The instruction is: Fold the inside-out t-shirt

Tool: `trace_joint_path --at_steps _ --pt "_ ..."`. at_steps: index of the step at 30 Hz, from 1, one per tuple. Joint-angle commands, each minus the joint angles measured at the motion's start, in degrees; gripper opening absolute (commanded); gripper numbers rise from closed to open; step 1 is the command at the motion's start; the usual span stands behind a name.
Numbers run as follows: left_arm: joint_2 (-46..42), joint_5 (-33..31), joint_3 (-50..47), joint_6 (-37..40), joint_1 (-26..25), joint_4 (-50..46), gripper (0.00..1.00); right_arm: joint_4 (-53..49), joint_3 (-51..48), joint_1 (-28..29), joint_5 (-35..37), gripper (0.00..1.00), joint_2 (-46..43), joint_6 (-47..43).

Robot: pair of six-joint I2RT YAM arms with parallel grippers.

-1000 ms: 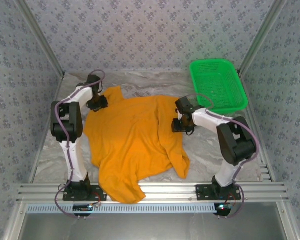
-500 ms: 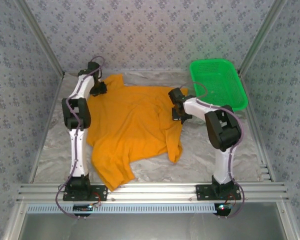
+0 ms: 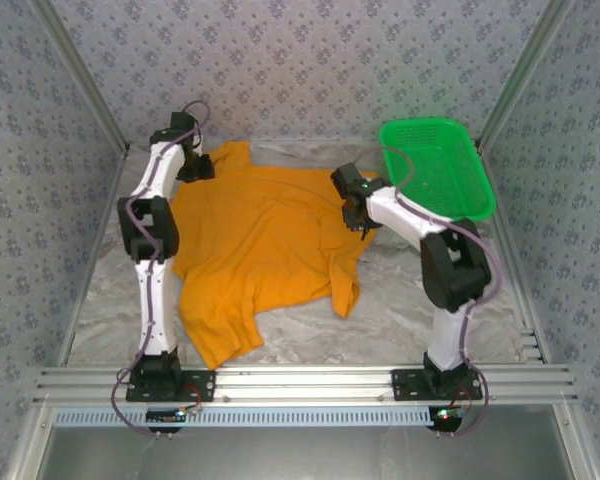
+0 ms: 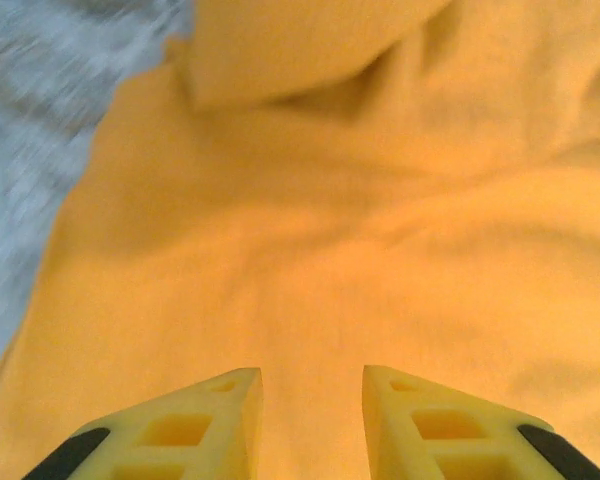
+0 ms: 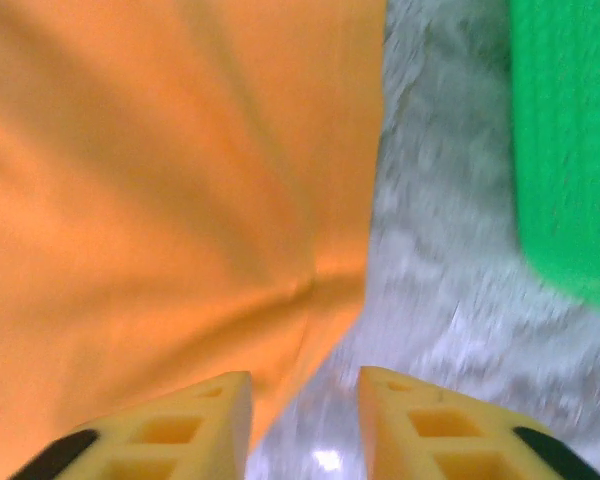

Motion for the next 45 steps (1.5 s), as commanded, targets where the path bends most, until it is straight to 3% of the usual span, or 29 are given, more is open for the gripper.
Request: trace_joint_path --at_steps 1,4,7,14,15,17,18,19,20,24,28,31,33,35,36,37,39,41,45 --pt "-18.0 -1.4 -18.0 -10.9 -0.4 2.4 0.31 -3.9 -10.0 3.3 -13.6 0.40 -9.3 9.3" --pt "-30.6 -2.1 -37.3 -19.2 -0.4 6.1 0.32 -2.9 -18.3 7.3 -20.7 0.43 -14.9 11.5" --pt "-39.1 -1.2 -52.9 -24.8 -0.3 9.3 0.32 -3.0 -23.1 11.2 -22.1 0.45 -18.0 12.4" --pt "-41.8 -4.1 -70.3 -29.4 0.9 15.8 0.32 3.9 -30.9 15.6 -25.3 0.46 -18.4 12.9" --pt "-41.1 -3.9 -71.4 -29.9 1.2 17.1 0.32 5.1 -31.4 16.3 -25.1 0.46 -18.3 13.2" --pt "-38.7 -1.5 -72.0 -30.7 2.2 18.4 0.29 6.2 -31.8 17.1 -24.7 0.34 -17.6 13.7" --pt "-37.5 -1.1 -71.9 -30.6 2.7 18.5 0.24 6.6 -31.9 17.2 -24.6 0.32 -17.2 13.7" --pt "-36.0 -1.0 -71.3 -30.5 3.5 18.2 0.11 6.7 -31.9 17.3 -24.4 0.25 -16.9 13.7" --pt "-34.6 -1.0 -70.6 -30.5 4.4 17.8 0.08 6.7 -31.7 17.4 -23.8 0.19 -16.8 14.0" --pt "-30.9 -0.3 -69.4 -30.2 7.2 18.7 0.04 4.4 -31.3 17.3 -20.3 0.00 -15.8 14.4" --pt "-29.9 -2.6 -68.0 -28.3 8.9 18.6 0.02 -6.5 -32.3 15.5 -6.8 0.00 -19.9 25.6" --pt "-30.2 -3.2 -66.5 -26.5 10.5 17.4 0.05 -10.7 -33.9 10.2 -1.7 0.00 -25.7 27.3" --pt "-30.5 -2.7 -65.5 -25.8 10.9 16.8 0.12 -10.4 -33.9 6.6 -2.2 0.00 -28.3 24.1" --pt "-30.8 -1.2 -65.0 -25.9 10.9 16.3 0.16 -4.5 -34.6 5.7 -11.4 0.00 -30.8 16.4" --pt "-31.1 -0.4 -65.3 -26.3 10.9 16.4 0.18 0.2 -35.3 6.4 -18.5 0.11 -31.5 12.9" --pt "-31.3 0.3 -65.7 -26.8 10.9 16.6 0.19 4.4 -35.9 8.3 -24.9 0.29 -32.2 10.9" --pt "-32.4 1.0 -67.0 -27.8 10.9 17.3 0.21 10.4 -35.3 14.1 -30.2 0.48 -32.2 8.0" --pt "-33.5 2.2 -68.0 -28.0 10.9 18.0 0.23 11.2 -33.1 19.4 -28.9 0.54 -29.6 6.2" --pt "-34.7 2.6 -68.8 -28.0 11.3 18.0 0.24 12.4 -30.7 23.3 -29.9 0.59 -22.9 3.1"
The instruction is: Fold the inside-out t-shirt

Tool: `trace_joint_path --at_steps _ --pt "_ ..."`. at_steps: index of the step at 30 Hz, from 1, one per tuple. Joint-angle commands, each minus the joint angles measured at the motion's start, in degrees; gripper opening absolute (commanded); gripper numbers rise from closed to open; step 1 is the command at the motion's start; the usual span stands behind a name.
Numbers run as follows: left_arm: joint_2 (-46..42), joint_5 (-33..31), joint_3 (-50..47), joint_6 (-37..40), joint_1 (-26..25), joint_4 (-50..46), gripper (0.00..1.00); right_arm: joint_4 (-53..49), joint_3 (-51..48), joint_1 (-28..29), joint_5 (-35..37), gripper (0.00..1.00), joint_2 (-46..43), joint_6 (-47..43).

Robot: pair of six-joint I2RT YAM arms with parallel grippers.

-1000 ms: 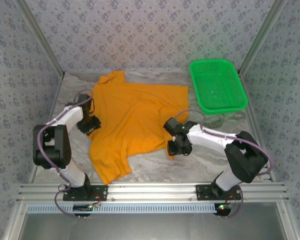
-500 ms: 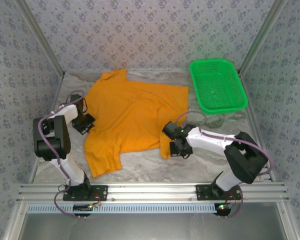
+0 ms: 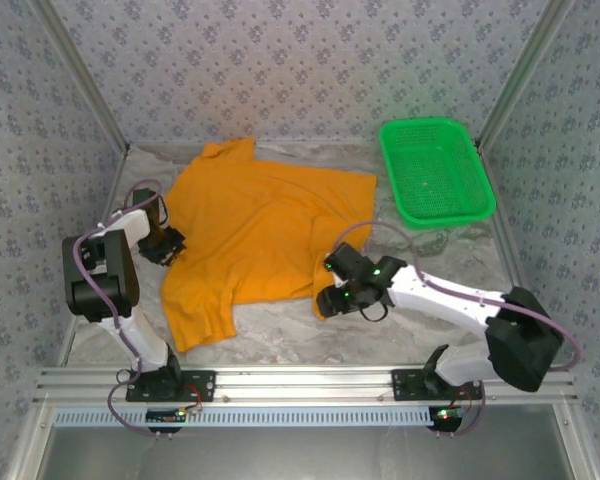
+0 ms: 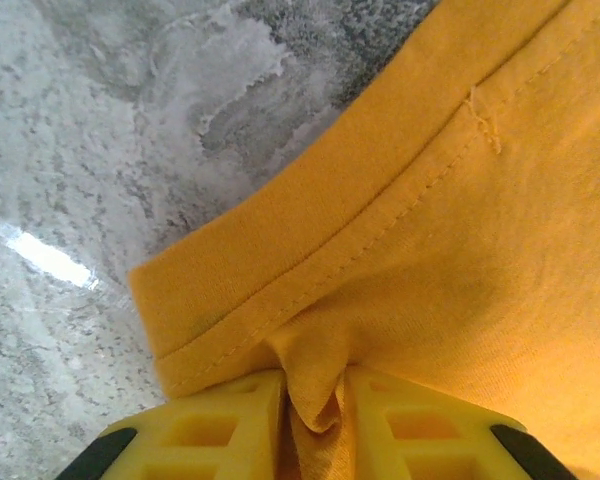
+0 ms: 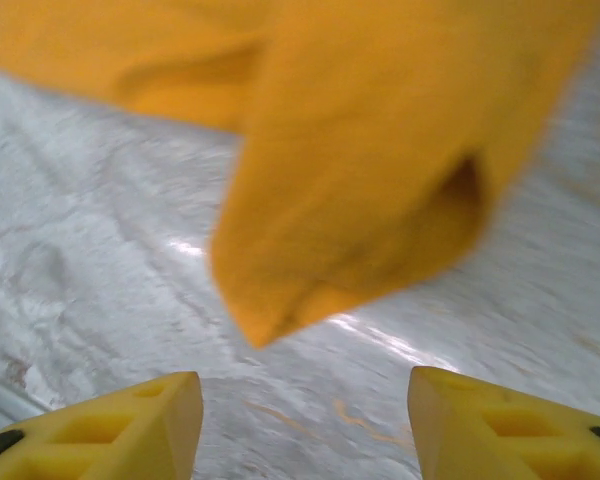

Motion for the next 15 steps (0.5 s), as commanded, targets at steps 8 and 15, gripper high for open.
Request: trace_joint_path --at_steps 8,15 --pt "-1.3 -4.7 -3.0 -1.2 2.2 -1.7 0.26 4.5 2.1 3.9 3.2 0.31 13.4 -1.6" --pt "2.7 -7.3 -1.4 0.8 3.0 -1.9 0.24 -4.9 -0.4 3.9 15.7 0.00 6.0 9.3"
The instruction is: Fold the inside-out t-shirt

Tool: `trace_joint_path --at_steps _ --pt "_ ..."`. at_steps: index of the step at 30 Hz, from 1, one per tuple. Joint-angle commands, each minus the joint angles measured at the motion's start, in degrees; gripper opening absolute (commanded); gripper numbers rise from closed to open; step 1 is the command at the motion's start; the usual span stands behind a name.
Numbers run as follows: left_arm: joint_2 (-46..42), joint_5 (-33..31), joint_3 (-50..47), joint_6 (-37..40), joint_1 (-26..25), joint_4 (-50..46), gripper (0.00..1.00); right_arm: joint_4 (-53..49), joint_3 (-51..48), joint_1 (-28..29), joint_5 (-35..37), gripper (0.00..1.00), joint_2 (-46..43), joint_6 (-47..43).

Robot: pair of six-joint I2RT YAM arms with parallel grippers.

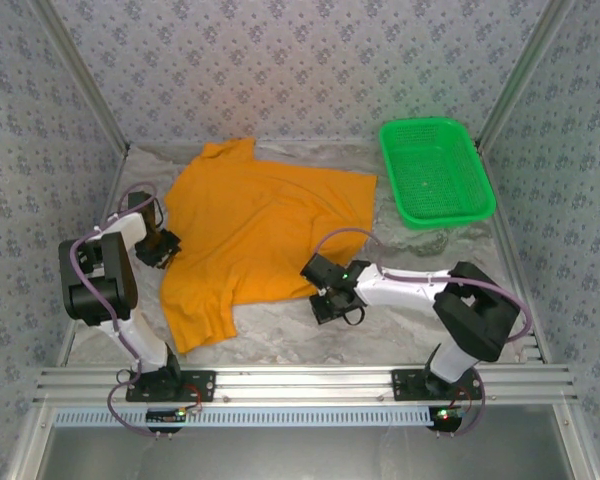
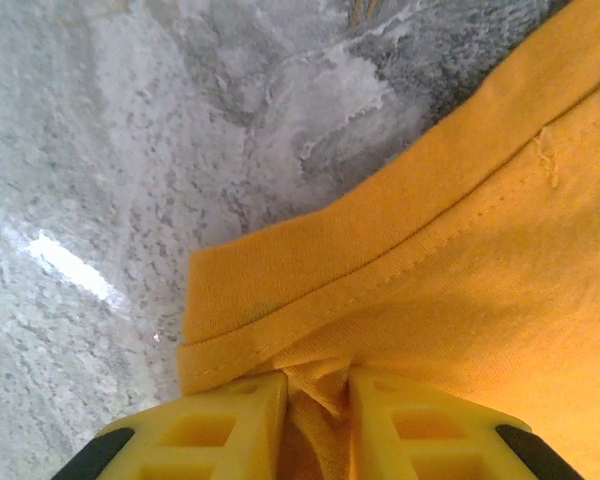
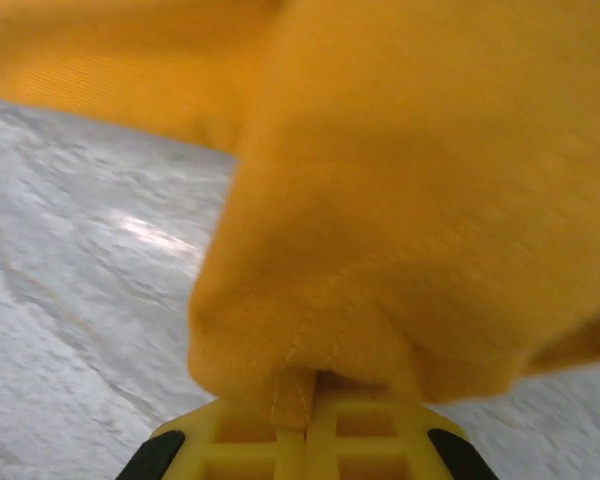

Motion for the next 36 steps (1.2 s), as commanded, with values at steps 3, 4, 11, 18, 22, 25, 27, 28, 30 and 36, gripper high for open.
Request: trace_joint_path --at_steps 3,4,11,18,22,25,27,28,30,36 --pt "4.8 -3.7 0.1 2.3 3.3 -2.1 0.24 -12.1 -6.3 -5.4 13.0 0.00 -12.6 5.6" --pt "5.1 -3.0 0.1 2.7 3.7 -1.3 0.24 -12.8 -8.0 -9.4 12.2 0.00 -13.5 4.8" --pt "4.1 -1.8 1.0 3.9 4.5 -1.9 0.24 -19.1 -9.3 -20.1 11.3 0.22 -14.3 8.5" --pt "-6.6 -0.7 -0.6 3.0 4.5 -5.5 0.25 -15.9 0.0 -13.5 14.4 0.44 -20.6 -1.4" --pt "-11.7 0.3 -3.4 1.7 3.4 -8.8 0.25 -13.5 1.1 -13.3 12.5 0.48 -15.1 -3.3" --pt "-13.8 2.4 -4.9 2.8 -1.9 -12.0 0.25 -10.7 1.2 -16.0 6.3 0.48 -10.7 -3.0" --pt "-17.3 3.8 -7.4 -0.7 -7.6 -14.1 0.25 -16.0 2.0 -15.6 8.5 0.52 -9.5 3.1" --pt "-20.7 4.6 -10.0 -5.5 -11.0 -15.0 0.26 -21.0 2.9 -17.1 7.5 0.55 -9.1 9.1" --pt "-27.4 5.9 -13.3 -11.4 -17.1 -16.3 0.27 -24.2 3.2 -18.6 4.1 0.57 -10.0 15.0" --pt "-41.3 1.0 -17.6 -22.5 -22.1 -28.9 0.28 -22.6 2.3 -19.9 -4.4 0.59 -11.5 26.9"
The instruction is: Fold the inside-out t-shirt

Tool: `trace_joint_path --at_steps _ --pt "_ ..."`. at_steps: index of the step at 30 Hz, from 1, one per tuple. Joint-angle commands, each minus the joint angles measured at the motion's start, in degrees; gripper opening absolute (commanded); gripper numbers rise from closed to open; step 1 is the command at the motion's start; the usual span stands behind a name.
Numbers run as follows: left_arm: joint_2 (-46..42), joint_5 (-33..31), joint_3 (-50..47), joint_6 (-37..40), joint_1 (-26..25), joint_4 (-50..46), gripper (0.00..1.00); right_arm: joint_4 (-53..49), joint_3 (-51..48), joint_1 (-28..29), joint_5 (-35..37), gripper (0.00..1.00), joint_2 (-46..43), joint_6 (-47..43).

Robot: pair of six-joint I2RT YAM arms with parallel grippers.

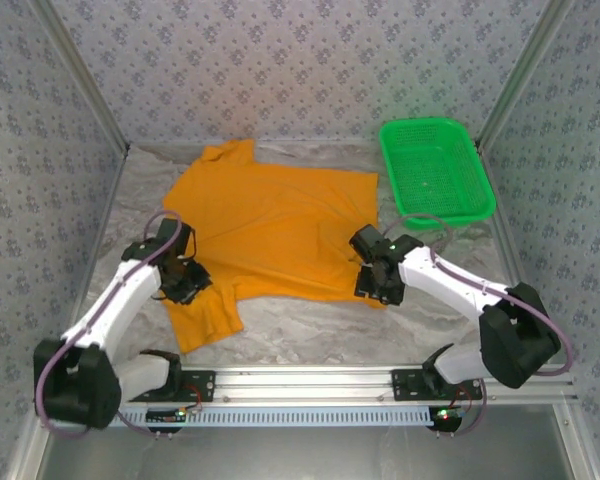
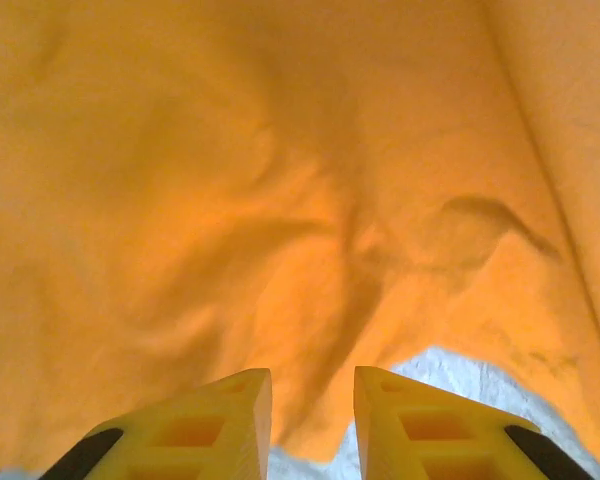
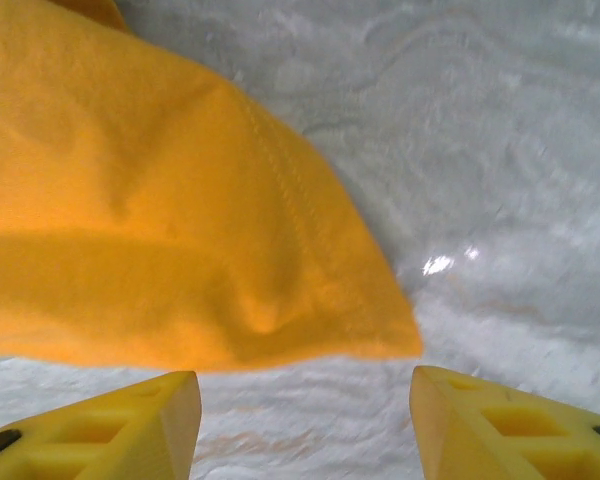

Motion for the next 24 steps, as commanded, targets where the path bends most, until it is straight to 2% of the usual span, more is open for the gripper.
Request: trace_joint_path --at_steps 1,4,7,9,11,12,15,16,20,24 --pt "-6.0 -2.1 -3.8 -10.1 -0.7 -10.1 0.28 -2.1 1.6 -1.1 -6.9 0.60 1.4 8.6" --pt "-9.0 0.3 -7.8 -12.6 -2.2 -10.6 0.28 -1.2 1.8 -0.9 -9.8 0.60 3.3 9.7" --pt "-8.2 1.4 -10.3 -14.4 -4.6 -11.5 0.28 0.5 0.4 -0.5 -11.6 0.60 3.6 11.3" --pt "-8.1 2.7 -11.4 -19.0 -6.0 -12.8 0.28 0.0 0.4 -0.1 -11.2 0.60 3.8 11.5" --pt "-9.1 0.9 -11.6 -22.1 -8.6 -14.0 0.30 -0.3 0.5 0.2 -10.1 0.61 3.9 11.1" --pt "-9.9 -0.5 -11.5 -23.5 -9.3 -15.2 0.34 -0.4 0.4 0.2 -9.6 0.62 3.8 10.7" --pt "-12.3 -2.5 -12.8 -25.0 -9.2 -15.2 0.37 0.2 0.7 0.8 -7.0 0.64 4.0 8.4" --pt "-12.8 -2.8 -13.6 -25.5 -9.1 -14.9 0.48 1.0 0.6 1.1 -6.6 0.64 4.0 6.8" --pt "-11.9 -4.4 -17.3 -23.9 -7.9 -10.6 0.49 1.4 0.4 3.7 -1.7 0.65 4.3 3.0" --pt "-9.5 -6.4 -18.5 -24.2 -7.6 -7.5 0.49 3.0 -1.3 2.9 0.0 0.68 2.2 3.8"
